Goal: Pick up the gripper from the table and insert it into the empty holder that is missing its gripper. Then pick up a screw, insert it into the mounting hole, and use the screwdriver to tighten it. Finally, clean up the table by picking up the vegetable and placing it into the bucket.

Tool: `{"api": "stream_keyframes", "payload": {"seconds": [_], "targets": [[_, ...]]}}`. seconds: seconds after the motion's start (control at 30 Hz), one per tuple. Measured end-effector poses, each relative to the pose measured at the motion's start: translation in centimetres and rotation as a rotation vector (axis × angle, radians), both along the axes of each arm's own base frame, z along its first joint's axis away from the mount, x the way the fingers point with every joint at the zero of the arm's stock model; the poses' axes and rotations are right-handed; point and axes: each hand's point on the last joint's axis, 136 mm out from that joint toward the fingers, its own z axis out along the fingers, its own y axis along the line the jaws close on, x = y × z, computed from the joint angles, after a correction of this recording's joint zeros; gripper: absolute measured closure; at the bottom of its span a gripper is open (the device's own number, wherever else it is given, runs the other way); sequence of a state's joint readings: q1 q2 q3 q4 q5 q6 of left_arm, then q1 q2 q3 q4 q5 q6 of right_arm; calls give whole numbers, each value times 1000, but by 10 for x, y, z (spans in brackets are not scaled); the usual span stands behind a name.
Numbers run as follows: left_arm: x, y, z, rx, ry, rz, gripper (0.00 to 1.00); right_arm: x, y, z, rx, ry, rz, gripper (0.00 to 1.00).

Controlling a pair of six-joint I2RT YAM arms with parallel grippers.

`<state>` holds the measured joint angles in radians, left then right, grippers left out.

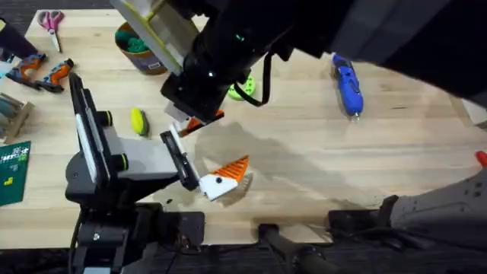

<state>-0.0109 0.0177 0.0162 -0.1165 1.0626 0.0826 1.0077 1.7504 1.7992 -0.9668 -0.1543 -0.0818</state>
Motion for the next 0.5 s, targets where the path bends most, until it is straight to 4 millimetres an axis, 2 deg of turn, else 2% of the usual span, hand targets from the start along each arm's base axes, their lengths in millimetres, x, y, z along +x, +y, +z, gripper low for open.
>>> {"api": "stream_keyframes", "payload": {"seconds": [0.5], "targets": [[0, 0, 0, 0, 0, 0, 15, -1, -2, -3, -13, 8, 0, 995]]}}
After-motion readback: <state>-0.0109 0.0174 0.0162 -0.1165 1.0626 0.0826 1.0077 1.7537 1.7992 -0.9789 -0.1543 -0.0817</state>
